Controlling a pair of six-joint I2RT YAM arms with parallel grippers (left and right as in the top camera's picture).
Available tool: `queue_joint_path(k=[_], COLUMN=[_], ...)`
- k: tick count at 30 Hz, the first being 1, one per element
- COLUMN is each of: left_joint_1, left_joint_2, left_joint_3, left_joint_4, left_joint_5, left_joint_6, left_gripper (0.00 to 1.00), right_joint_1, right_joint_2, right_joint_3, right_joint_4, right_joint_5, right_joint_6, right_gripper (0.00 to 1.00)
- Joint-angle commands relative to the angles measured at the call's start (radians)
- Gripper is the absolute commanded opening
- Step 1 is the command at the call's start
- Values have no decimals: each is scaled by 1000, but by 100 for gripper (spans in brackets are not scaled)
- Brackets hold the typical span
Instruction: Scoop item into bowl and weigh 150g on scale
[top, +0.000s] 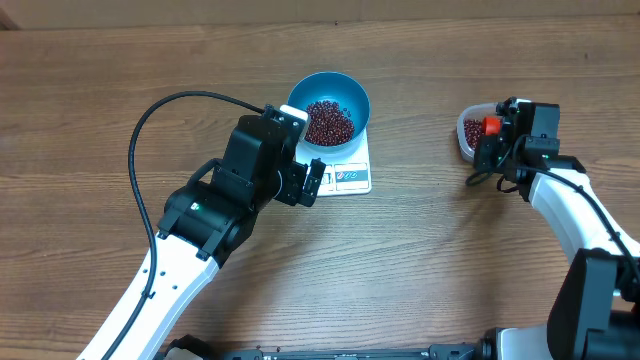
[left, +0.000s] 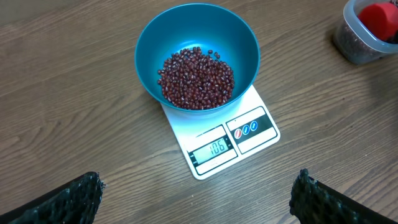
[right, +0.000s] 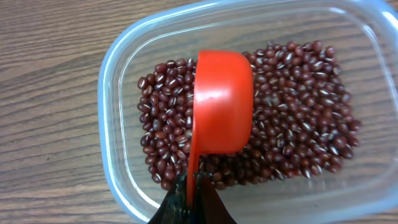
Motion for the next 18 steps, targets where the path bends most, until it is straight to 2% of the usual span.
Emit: queue_joint_path(k=[1,4,18], left_joint_1=[4,4,4], left_joint_2=[4,4,4], left_joint_3=[26,26,26], left_joint_4=[1,1,1], left_joint_5=[-9,-9,-9], left_joint_6=[5,5,5], left_gripper=[100,99,100], right_joint_1=[-3,-3,-5], right_joint_2=[34,33,33], right_joint_3=[3,3,3], right_joint_4=[-12,-5,-5], right_joint_5=[-93,-188,-234], right_joint_6=[-5,-4,0], right_gripper=[4,4,4])
